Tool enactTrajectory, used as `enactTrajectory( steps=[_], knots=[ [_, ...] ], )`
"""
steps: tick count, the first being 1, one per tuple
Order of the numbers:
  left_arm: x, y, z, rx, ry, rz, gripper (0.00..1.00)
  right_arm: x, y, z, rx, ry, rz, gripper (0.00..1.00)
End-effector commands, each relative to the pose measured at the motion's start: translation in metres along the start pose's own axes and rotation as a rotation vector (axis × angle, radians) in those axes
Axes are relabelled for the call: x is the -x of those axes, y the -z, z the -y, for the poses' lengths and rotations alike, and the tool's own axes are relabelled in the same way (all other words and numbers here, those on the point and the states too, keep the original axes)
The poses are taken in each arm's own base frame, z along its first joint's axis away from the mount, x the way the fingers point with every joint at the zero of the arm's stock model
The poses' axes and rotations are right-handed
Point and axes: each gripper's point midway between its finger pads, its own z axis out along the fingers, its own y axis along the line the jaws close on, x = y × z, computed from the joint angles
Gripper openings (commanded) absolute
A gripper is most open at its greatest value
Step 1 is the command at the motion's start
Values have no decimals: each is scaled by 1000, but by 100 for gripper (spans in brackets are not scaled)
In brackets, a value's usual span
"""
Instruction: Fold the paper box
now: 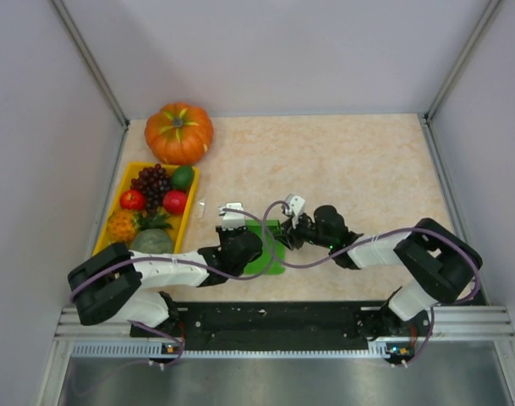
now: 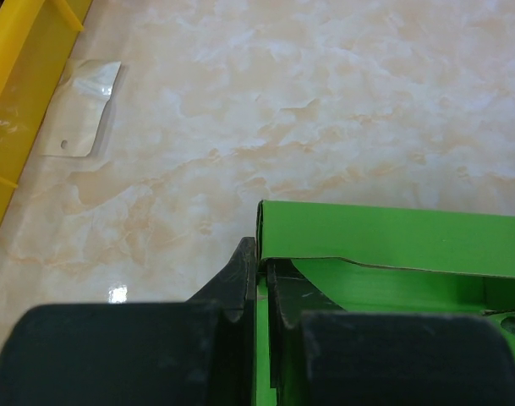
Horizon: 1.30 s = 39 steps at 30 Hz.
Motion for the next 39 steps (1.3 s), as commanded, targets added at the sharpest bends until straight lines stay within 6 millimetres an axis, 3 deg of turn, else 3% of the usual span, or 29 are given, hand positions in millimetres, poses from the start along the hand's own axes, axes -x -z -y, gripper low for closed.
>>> enactTrajectory(
  steps=[1,7,10,15,17,18,19,22,24,28,32,34,37,39],
  knots=[
    [9,-1,11,-34,31,25,0,12,0,4,5,30,29,35],
    [11,0,16,-57,30,21,0,17,-14,15,-47,-28,57,21],
    [10,0,20,-72,39,12,0,21,-19,24,-132,-63,105,23],
    [13,1,26,-83,50,5,0,24,-31,41,-362,-14,85,0],
    [16,1,26,-75,59,10,0,22,-30,55,-561,38,45,0],
    [16,1,25,-67,54,7,0,21,-24,66,-672,29,37,0],
    [19,1,26,-63,67,13,0,19,-4,86,-869,27,28,0],
    [29,2,26,-41,118,30,0,3,1,88,-1002,2,-14,0],
    [34,4,28,-40,158,31,0,-14,-1,89,-1027,-28,-49,0],
    [37,12,19,-21,228,21,0,-26,10,88,-1079,-73,-65,0],
    [40,17,8,-17,267,38,0,-28,20,92,-1138,-56,-69,0],
    [45,19,9,-29,271,42,0,-31,27,92,-1178,-24,-96,0],
    [45,20,14,-53,274,27,0,-20,31,92,-1266,-11,-89,0],
    [43,20,18,-61,284,11,0,-26,36,91,-1282,-10,-119,0]
  ],
)
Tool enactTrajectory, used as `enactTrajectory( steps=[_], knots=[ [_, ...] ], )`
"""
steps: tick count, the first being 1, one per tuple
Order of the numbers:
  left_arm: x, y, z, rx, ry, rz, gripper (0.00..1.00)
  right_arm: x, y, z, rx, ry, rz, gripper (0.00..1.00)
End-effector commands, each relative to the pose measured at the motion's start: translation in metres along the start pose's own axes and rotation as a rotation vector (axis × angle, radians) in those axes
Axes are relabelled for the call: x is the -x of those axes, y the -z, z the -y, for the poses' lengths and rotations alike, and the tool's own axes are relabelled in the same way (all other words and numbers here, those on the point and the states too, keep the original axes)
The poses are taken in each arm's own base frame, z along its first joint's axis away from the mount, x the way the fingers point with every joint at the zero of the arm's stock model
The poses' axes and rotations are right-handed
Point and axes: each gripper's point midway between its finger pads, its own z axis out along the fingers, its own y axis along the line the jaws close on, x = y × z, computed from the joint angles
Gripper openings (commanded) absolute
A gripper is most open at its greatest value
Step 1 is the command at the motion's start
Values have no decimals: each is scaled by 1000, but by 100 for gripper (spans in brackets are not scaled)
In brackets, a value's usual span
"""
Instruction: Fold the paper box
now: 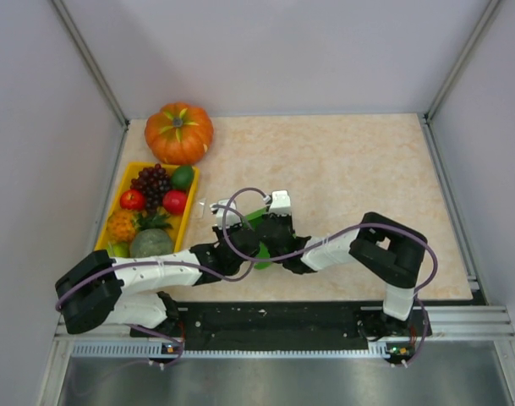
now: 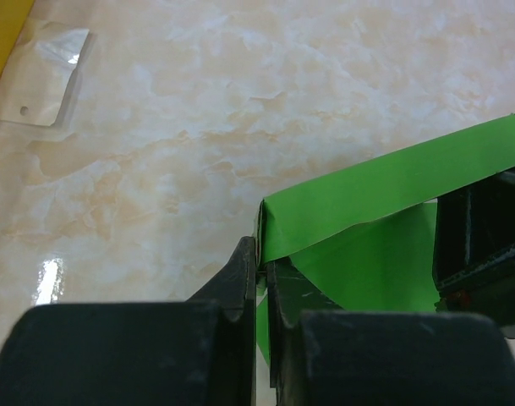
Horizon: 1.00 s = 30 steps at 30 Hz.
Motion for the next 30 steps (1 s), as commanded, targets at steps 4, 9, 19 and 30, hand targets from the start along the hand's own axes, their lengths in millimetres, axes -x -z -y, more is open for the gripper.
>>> enactTrajectory(
  steps=[4,9,19,30],
  knots=[
    [25,4,10,-13,114,69,0,-35,5,45,-74,176,-73,0],
    [29,3,3,7,84,102,0,-41,17,7,264,168,-120,43],
    [34,-3,5,31,6,128,0,-46,70,2,631,103,-215,61],
    [29,-5,-1,36,-48,133,0,-22,61,38,581,25,-169,63]
  ],
)
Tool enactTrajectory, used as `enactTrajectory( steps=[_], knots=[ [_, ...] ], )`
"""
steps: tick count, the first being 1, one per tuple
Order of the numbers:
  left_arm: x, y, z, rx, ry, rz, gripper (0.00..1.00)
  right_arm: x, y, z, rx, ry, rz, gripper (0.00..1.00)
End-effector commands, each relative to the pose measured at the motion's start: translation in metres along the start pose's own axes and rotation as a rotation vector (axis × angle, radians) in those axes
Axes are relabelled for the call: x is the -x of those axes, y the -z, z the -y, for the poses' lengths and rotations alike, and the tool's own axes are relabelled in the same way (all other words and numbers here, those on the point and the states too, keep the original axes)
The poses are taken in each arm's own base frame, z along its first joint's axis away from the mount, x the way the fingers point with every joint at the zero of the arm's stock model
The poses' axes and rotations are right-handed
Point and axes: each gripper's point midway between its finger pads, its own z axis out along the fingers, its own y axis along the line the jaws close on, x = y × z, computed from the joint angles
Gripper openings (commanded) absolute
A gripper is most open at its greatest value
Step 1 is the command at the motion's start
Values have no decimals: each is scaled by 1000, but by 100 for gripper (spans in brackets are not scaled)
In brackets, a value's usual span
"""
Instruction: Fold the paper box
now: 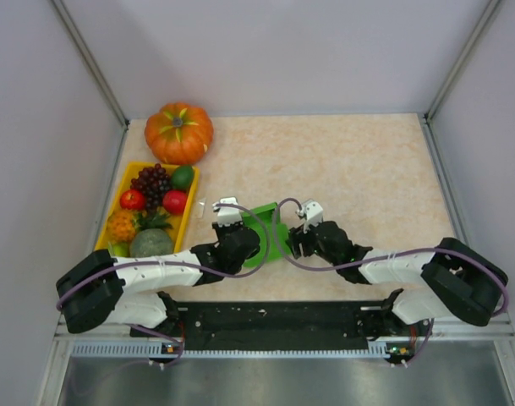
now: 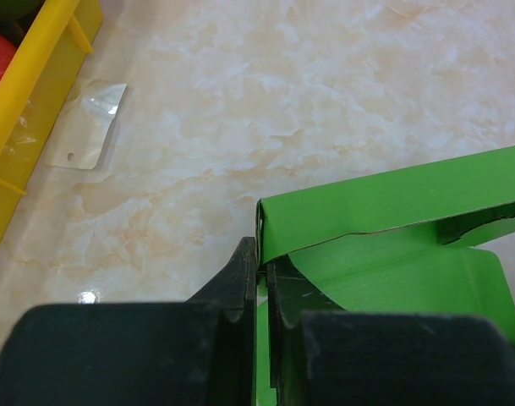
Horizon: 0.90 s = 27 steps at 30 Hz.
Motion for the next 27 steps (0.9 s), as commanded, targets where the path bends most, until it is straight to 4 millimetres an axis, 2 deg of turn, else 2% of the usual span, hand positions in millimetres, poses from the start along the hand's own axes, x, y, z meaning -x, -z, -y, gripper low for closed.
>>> enactTrajectory(
  steps=[1,5,6,11,15,16,19,23,27],
  knots=[
    [12,-2,6,-5,31,45,0,35,-6,7,-9,1,74,61],
    [11,-1,9,-41,12,45,0,58,-24,9,20,48,111,52],
    [11,-1,10,-51,10,44,0,64,-27,17,22,41,128,49],
    [11,0,10,-64,2,46,0,78,-45,5,125,103,161,40],
    [11,0,11,-68,-8,47,0,86,-50,-1,165,155,183,29],
    [11,0,10,-68,-10,47,0,88,-49,-9,205,163,185,27],
    [12,0,13,-80,-11,49,0,87,-48,-14,234,163,194,26],
    [12,1,17,-101,-8,44,0,91,-47,-24,286,150,193,18],
    [12,1,21,-115,-9,39,0,95,-42,-28,301,63,216,19]
  ],
)
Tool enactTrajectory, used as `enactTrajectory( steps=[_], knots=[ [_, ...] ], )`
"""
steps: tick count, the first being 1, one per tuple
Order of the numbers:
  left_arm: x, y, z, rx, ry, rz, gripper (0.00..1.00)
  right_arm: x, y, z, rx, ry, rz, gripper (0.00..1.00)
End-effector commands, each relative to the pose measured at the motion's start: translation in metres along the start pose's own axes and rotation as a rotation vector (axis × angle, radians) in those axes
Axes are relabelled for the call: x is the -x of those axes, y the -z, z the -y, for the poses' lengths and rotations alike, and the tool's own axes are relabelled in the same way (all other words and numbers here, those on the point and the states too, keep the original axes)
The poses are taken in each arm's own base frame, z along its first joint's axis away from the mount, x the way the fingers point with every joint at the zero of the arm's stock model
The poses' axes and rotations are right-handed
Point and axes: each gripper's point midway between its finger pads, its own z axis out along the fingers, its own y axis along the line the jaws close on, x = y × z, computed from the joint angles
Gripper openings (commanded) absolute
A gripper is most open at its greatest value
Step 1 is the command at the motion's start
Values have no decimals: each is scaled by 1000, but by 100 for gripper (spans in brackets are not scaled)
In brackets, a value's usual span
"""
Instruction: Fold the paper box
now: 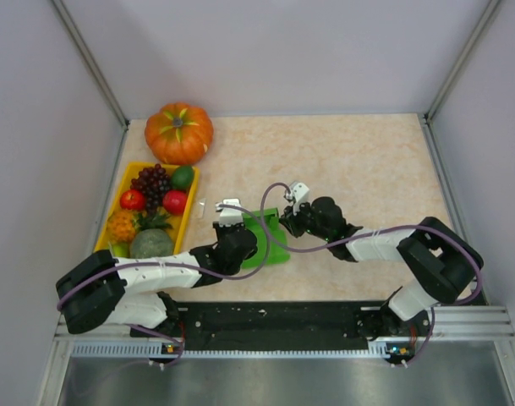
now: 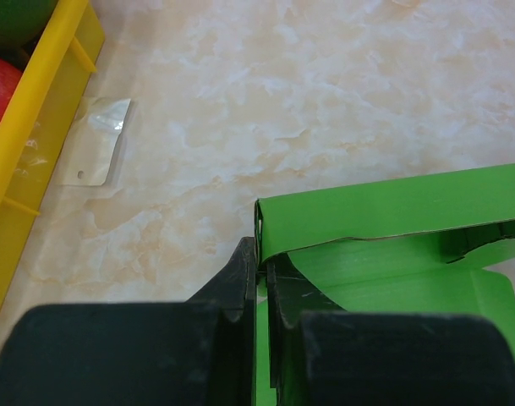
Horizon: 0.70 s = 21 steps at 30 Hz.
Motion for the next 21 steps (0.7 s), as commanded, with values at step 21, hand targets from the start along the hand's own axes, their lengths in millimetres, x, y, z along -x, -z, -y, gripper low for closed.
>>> enactTrajectory(
  steps=[21],
  knots=[
    [17,7,42,-272,70,38,0,31,7,-57,316,11,87,41]
  ],
)
